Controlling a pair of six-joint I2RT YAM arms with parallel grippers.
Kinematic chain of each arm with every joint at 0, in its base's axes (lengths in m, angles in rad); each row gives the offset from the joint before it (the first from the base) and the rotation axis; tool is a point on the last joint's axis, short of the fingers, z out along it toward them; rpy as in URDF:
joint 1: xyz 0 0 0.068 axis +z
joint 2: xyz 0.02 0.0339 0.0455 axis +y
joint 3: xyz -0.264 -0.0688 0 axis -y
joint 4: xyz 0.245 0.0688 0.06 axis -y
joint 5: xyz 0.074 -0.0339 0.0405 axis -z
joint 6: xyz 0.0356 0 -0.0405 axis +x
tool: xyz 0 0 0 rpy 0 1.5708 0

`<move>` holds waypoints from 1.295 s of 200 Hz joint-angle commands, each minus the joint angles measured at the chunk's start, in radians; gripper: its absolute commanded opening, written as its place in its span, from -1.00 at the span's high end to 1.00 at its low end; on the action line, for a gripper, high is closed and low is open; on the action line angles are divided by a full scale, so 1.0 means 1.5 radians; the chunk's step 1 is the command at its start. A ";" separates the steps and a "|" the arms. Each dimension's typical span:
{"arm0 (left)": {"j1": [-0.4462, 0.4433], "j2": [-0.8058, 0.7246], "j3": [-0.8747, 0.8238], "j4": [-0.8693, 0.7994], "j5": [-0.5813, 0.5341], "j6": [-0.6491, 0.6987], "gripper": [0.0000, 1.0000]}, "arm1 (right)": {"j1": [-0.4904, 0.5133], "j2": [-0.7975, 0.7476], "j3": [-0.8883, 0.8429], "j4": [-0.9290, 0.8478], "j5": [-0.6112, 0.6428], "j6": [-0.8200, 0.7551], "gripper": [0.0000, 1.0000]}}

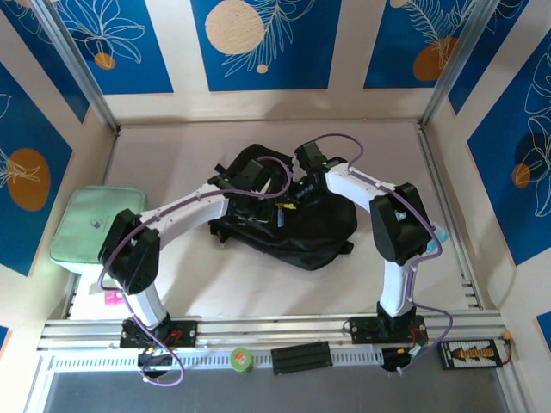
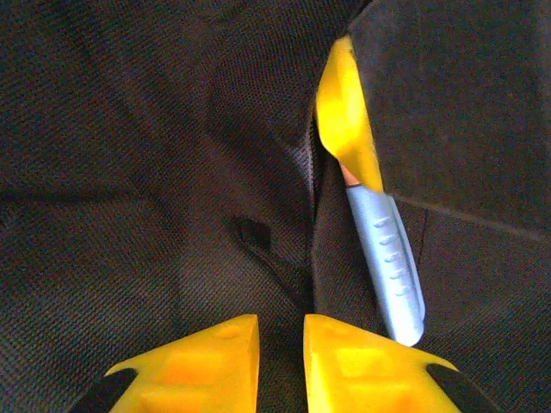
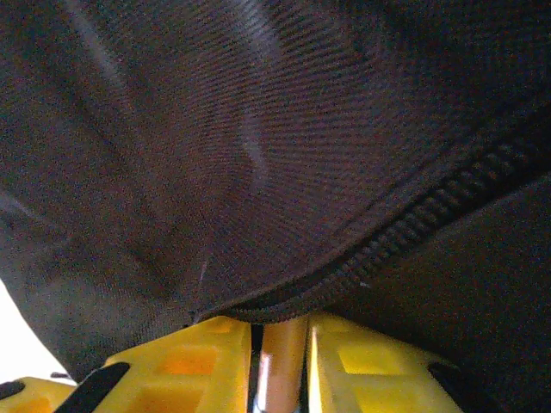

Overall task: Pack the student bag
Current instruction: Place the loose stationery in the student bag.

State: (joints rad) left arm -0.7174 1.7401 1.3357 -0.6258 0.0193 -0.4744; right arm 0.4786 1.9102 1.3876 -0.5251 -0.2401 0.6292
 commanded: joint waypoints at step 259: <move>0.014 -0.017 -0.050 0.041 0.045 -0.021 0.97 | 0.042 -0.176 -0.270 0.261 -0.115 0.323 0.23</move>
State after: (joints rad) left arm -0.7067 1.7370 1.2758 -0.5640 0.0639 -0.4973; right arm 0.5266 1.6211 0.9833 -0.1379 -0.3763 1.0889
